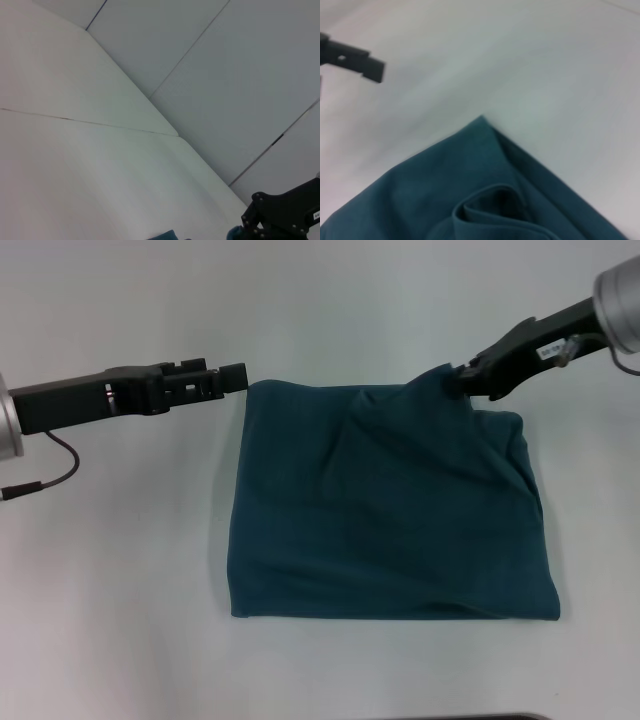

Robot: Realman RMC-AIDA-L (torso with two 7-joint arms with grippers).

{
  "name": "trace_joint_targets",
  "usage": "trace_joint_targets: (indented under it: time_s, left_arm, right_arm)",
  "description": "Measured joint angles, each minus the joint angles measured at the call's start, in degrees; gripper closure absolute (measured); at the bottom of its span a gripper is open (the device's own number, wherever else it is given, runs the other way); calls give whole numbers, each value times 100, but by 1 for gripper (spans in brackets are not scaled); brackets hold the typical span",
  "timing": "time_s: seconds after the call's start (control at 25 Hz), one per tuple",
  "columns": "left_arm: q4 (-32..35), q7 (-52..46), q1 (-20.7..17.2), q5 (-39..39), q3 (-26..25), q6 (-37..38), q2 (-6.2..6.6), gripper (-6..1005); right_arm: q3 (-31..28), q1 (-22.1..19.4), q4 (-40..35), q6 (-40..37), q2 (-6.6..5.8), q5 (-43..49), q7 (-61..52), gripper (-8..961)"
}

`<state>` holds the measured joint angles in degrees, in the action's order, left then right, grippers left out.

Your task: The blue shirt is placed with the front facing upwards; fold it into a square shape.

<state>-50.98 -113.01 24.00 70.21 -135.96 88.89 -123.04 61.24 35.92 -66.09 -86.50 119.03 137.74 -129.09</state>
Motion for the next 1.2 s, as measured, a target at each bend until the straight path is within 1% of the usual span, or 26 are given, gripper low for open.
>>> trace_joint_targets:
  time_s: [0.12,0.44,0.56,0.68,0.84,1.04,1.2]
  left_arm:
    - [0,-4,0,0,0,26,0,31]
    - [0,-10,5,1,0,34,0,31]
    - [0,-11,7,2,0,40,0,31]
    - [0,-11,8,2,0,41,0,31]
    - [3,-11,8,2,0,42,-1,31]
    - [17,-11,9,2,-1,41,-8,31]
    - [31,-11,8,-8,0,40,-9,30]
  right_arm:
    - [-224,-124,-25,10,-21,-2,46,934]
    - [-528,-450,-71,71,-69,-1,62,934]
    - [-685,-510,-73,120,-88,3,87,933]
    - [-805,-529,-72,203,-93,8,127,933]
    - [-824,-503,-38,314,-103,83,130,934]
    - [-823,-470,-34,362,-48,337,103,934]
    - [-827,-494,-26,374,-31,393,56,934]
